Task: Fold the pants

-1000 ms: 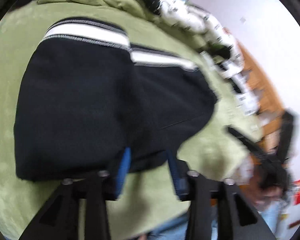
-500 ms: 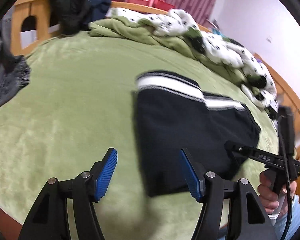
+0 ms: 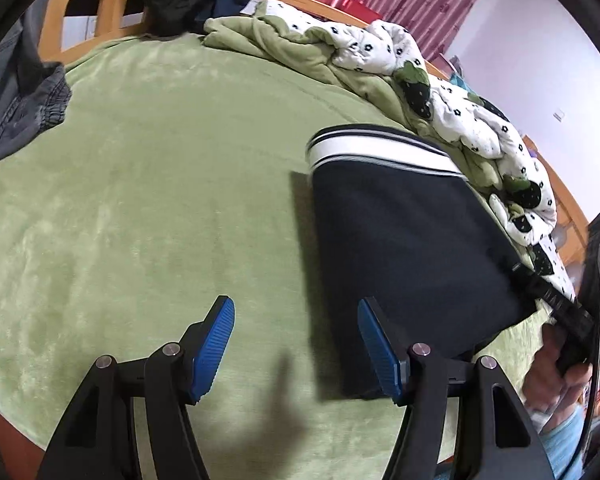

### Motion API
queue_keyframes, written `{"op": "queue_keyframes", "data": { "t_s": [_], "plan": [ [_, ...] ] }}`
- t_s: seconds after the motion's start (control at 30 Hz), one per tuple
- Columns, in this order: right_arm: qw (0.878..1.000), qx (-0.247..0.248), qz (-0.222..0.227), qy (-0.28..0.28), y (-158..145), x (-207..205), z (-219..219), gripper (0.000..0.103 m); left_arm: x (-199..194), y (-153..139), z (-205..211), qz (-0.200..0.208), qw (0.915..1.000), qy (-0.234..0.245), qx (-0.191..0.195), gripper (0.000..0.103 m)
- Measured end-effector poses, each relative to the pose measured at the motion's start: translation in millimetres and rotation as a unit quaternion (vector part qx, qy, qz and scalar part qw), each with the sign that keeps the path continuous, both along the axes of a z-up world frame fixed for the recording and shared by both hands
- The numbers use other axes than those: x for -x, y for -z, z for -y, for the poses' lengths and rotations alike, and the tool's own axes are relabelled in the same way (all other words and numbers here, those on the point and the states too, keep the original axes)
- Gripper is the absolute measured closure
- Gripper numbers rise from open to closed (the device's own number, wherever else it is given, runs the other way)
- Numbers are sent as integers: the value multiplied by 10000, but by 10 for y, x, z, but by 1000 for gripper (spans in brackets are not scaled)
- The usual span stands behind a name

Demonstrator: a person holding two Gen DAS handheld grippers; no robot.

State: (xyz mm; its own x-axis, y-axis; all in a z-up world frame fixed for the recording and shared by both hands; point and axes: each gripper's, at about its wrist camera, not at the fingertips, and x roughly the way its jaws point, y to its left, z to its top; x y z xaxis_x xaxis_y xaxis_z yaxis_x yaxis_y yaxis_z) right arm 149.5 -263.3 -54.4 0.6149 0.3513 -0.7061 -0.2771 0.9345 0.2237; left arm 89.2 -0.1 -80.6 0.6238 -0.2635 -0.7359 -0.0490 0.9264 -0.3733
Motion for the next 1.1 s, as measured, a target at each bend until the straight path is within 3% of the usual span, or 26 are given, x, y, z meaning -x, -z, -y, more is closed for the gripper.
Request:
{"op": "queue_keyframes", "data": {
  "t_s": [0.2,0.3,0.37,0.43,0.5,0.6,0.63,0.67,0.77,0.83,1.0,1.1],
  "plan": [
    [9879,721,581,1248,-263,55,983,87,-30,-73,265,46,9995,269,-126,41],
    [9709,1310,509,1940,-98,24,1487,87,-34,-82,450,41,9987,418,-305,41],
    [9643,1548,170,2143,186,-36,1734,87,-34,-88,574,32,9978,542,-383,41],
    [9640,1659,53,2078,342,-61,1772,88,-20,-113,671,54,9970,610,-482,41],
    [9603,1886,241,2043,360,-13,1749,88,22,-157,759,145,9960,649,-595,41],
    [9638,1561,319,2137,244,109,1877,88,86,-195,849,233,9942,697,-789,41],
    [9616,1607,318,2202,249,102,1918,96,111,-201,884,265,9931,713,-898,41],
    [9557,1790,252,2322,302,90,1952,103,127,-205,913,282,9922,719,-982,41],
    [9361,2289,-230,2659,571,40,2115,103,176,-237,967,304,9910,821,-1016,41],
    [9445,1916,-380,2642,614,101,2241,103,203,-275,981,296,9913,825,-980,41],
    [9508,1522,-131,2697,444,399,2291,102,302,-476,996,337,9930,862,-728,41],
    [9530,1375,-198,2694,375,491,2263,99,366,-733,1021,487,9905,909,-912,41]
  ]
}}
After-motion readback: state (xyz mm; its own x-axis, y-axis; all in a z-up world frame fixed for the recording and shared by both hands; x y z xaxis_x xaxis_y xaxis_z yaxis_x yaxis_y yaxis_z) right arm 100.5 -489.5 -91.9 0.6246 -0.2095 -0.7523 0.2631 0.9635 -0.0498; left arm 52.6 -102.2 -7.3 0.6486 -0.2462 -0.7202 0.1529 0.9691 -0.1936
